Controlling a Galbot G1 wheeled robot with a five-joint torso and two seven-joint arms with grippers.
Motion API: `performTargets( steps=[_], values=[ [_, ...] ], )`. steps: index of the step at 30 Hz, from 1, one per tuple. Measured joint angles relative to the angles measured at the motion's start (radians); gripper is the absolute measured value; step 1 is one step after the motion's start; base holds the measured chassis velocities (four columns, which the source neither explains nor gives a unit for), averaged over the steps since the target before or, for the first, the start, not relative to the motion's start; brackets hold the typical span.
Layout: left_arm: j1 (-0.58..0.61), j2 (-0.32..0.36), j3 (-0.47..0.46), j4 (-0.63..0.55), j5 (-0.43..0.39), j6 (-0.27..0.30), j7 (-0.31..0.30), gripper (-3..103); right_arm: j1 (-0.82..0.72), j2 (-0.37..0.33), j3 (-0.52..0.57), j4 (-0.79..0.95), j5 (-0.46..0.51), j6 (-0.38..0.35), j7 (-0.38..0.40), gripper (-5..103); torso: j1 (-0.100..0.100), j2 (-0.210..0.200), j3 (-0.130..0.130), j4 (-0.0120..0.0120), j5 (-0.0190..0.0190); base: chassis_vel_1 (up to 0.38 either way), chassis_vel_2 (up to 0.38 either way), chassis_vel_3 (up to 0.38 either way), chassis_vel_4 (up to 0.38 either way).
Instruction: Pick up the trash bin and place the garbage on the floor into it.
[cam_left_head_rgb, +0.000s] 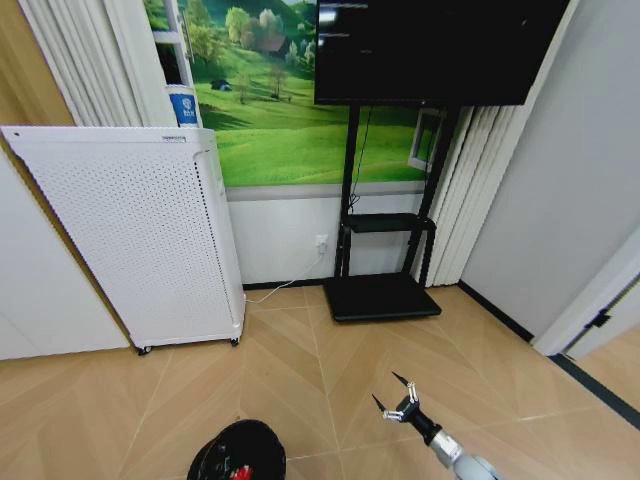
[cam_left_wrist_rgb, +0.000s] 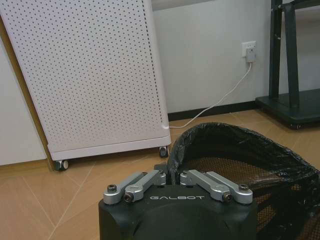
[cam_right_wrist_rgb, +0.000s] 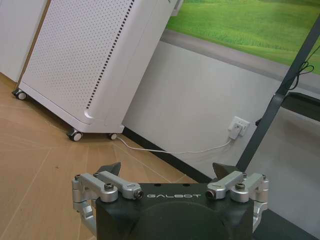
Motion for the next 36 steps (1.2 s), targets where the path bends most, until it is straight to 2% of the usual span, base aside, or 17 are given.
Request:
performTargets(
  steps=[4, 5, 8, 9, 11, 15, 36],
  values=[
    [-0.001, -0.008, 0.006, 0.006, 0.004, -0.001, 0.000, 7, 0.004, 0.000, -0.003, 0.000, 0.004, 0.000, 0.000, 100, 0.000, 0.000, 0.000, 0.0002, 0.0006, 0.162, 0.141, -0.147, -0.149],
    [-0.001, -0.011, 0.007, 0.007, 0.005, -0.001, 0.001, 7, 0.008, 0.001, -0.009, -0.002, 0.006, 0.000, 0.015, 100, 0.000, 0.001, 0.000, 0.0003, -0.0003, 0.169, 0.164, -0.158, -0.177],
    [-0.001, -0.013, 0.007, 0.009, 0.008, -0.002, 0.002, 7, 0.012, 0.008, -0.023, -0.009, 0.000, -0.001, 0.073, 100, 0.001, 0.001, 0.001, 0.0004, 0.0010, 0.212, 0.198, -0.174, -0.173],
    [-0.002, -0.013, 0.006, 0.010, 0.008, -0.003, 0.002, 7, 0.012, 0.012, -0.026, -0.015, -0.009, -0.001, 0.092, 100, 0.001, 0.001, 0.001, 0.0004, 0.0002, 0.154, 0.200, -0.164, -0.108],
    [-0.002, -0.013, 0.005, 0.012, 0.008, -0.003, 0.001, 7, 0.012, 0.014, -0.027, -0.020, -0.015, -0.001, 0.097, 100, 0.001, 0.001, 0.001, 0.0003, -0.0007, 0.142, 0.173, -0.164, -0.115],
    [-0.005, -0.015, 0.004, 0.017, 0.012, -0.008, 0.005, 7, 0.005, 0.024, -0.032, -0.031, -0.023, -0.001, 0.101, 100, 0.001, 0.001, 0.001, 0.0002, 0.0006, 0.070, 0.031, -0.040, -0.055],
    [-0.024, -0.034, 0.006, 0.042, 0.028, -0.024, 0.012, 7, -0.008, 0.045, -0.038, -0.067, -0.015, -0.001, 0.114, 100, 0.001, 0.002, 0.001, 0.0003, 0.0001, -0.019, -0.013, 0.014, 0.012]
  ],
)
